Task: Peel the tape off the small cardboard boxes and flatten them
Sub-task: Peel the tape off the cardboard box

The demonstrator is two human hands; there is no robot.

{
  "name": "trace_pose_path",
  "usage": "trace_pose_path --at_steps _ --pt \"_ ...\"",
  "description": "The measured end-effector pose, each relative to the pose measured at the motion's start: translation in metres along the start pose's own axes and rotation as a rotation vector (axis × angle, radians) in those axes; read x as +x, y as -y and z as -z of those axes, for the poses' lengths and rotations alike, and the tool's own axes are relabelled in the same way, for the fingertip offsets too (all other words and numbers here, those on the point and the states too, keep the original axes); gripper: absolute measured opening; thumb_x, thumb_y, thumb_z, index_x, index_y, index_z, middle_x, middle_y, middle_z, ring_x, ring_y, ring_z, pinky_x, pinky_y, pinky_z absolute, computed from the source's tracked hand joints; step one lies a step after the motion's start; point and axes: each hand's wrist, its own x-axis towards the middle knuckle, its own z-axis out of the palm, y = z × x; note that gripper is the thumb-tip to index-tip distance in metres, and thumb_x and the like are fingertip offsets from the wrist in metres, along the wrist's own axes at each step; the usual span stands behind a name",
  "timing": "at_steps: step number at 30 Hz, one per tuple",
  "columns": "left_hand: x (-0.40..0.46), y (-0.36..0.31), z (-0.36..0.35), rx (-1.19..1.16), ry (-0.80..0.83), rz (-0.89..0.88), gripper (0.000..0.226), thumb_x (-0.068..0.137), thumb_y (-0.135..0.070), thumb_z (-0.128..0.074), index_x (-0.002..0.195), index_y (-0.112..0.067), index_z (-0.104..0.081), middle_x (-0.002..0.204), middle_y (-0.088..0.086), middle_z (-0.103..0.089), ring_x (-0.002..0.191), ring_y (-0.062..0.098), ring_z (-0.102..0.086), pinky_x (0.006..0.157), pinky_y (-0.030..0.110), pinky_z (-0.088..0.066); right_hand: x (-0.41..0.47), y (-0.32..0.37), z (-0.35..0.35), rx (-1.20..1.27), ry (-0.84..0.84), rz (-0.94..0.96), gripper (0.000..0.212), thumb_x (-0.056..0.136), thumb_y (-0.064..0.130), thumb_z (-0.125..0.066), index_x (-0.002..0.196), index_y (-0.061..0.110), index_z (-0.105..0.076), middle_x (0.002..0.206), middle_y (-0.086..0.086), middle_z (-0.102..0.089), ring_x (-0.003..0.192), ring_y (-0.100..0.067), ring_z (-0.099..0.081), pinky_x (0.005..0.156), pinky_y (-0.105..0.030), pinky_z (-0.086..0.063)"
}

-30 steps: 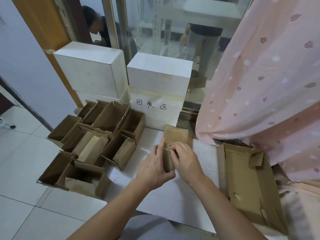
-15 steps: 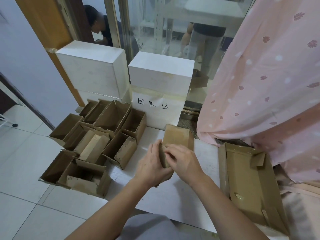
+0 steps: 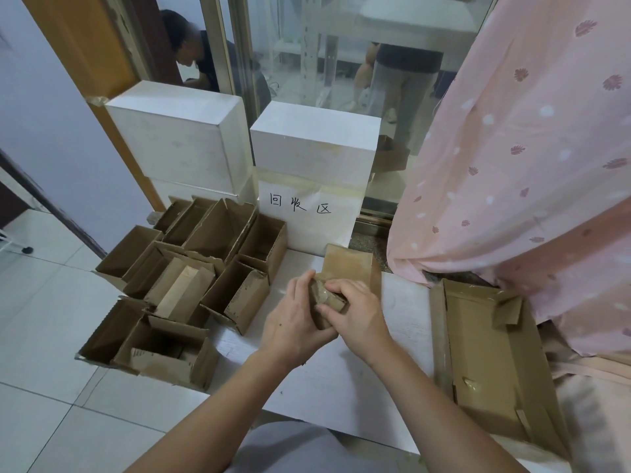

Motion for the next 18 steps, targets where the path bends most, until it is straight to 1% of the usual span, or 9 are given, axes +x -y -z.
trace_pose_path --at_steps 3,6,9,10,12,13,14,16,18 --pt "0.000 -0.003 0.001 0.003 -0.010 0.007 0.103 0.073 -0.062 -0.078 0.152 -0.035 -0.018 0.146 -0.015 -0.037 0.114 0.016 -0.061 0.085 0.040 -0.057 0.001 -0.001 0.000 -0.016 -0.017 0.015 0.022 0.085 0.019 -0.081 0.106 0.016 -0.074 0.103 0.017 -0.067 0.104 -0.008 -0.055 0.091 -0.020 -0.043" --pt "0.001 -0.006 0.001 -0.012 -0.012 0.012 0.102 0.073 -0.062 -0.078 0.153 -0.034 -0.020 0.147 -0.014 -0.038 0.115 0.016 -0.062 0.086 0.040 -0.057 0.003 0.000 0.002 -0.049 -0.045 0.067 0.015 0.089 0.021 -0.076 0.103 0.015 -0.075 0.098 0.013 -0.070 0.098 -0.010 -0.058 0.086 -0.023 -0.047" --pt "0.001 -0.008 0.001 -0.004 -0.005 0.021 0.102 0.074 -0.063 -0.076 0.153 -0.033 -0.020 0.148 -0.013 -0.038 0.116 0.015 -0.062 0.089 0.041 -0.057 0.004 0.001 0.004 -0.138 -0.073 0.121 0.013 0.094 0.027 -0.069 0.102 0.019 -0.077 0.092 0.010 -0.073 0.090 -0.009 -0.058 0.080 -0.028 -0.050" --pt "0.001 -0.009 0.001 -0.002 -0.001 0.025 0.102 0.073 -0.064 -0.076 0.153 -0.034 -0.019 0.148 -0.013 -0.038 0.116 0.015 -0.062 0.089 0.042 -0.057 0.005 0.003 0.006 -0.151 -0.066 0.129 0.015 0.096 0.028 -0.067 0.104 0.021 -0.077 0.092 0.011 -0.072 0.089 -0.008 -0.056 0.080 -0.026 -0.048" --pt "0.001 -0.009 0.002 -0.015 0.000 0.034 0.103 0.072 -0.065 -0.076 0.152 -0.035 -0.019 0.148 -0.014 -0.039 0.117 0.016 -0.062 0.090 0.043 -0.057 0.006 0.006 0.012 -0.126 0.001 0.132 0.017 0.098 0.029 -0.065 0.110 0.021 -0.076 0.094 0.020 -0.068 0.093 -0.005 -0.052 0.083 -0.017 -0.041" --pt "0.001 -0.008 0.003 -0.027 -0.004 0.041 0.102 0.072 -0.064 -0.076 0.152 -0.035 -0.020 0.149 -0.014 -0.039 0.117 0.016 -0.062 0.091 0.042 -0.056 0.007 0.007 0.015 -0.101 0.060 0.121 0.021 0.097 0.031 -0.067 0.114 0.022 -0.074 0.097 0.026 -0.062 0.098 -0.003 -0.051 0.085 -0.013 -0.038" --pt "0.002 -0.007 0.004 -0.037 -0.009 0.045 0.102 0.072 -0.061 -0.077 0.153 -0.034 -0.021 0.149 -0.014 -0.039 0.118 0.016 -0.062 0.092 0.041 -0.055 0.008 0.008 0.018 -0.085 0.121 0.103 0.028 0.093 0.034 -0.071 0.120 0.023 -0.071 0.102 0.028 -0.058 0.104 -0.001 -0.049 0.089 -0.010 -0.035" --pt "0.003 -0.004 0.006 -0.035 -0.011 0.036 0.102 0.074 -0.055 -0.079 0.155 -0.031 -0.021 0.150 -0.014 -0.038 0.120 0.016 -0.061 0.092 0.038 -0.053 0.007 0.009 0.018 -0.078 0.195 0.063 0.046 0.085 0.035 -0.079 0.128 0.026 -0.063 0.116 0.025 -0.055 0.116 0.000 -0.045 0.098 -0.011 -0.034" --pt "0.004 -0.004 0.008 -0.017 -0.010 0.009 0.105 0.073 -0.054 -0.081 0.155 -0.032 -0.019 0.149 -0.016 -0.036 0.118 0.015 -0.060 0.091 0.039 -0.054 0.005 0.010 0.014 -0.055 0.193 -0.005 0.051 0.082 0.030 -0.080 0.128 0.027 -0.058 0.125 0.021 -0.055 0.121 -0.002 -0.046 0.102 -0.019 -0.038"
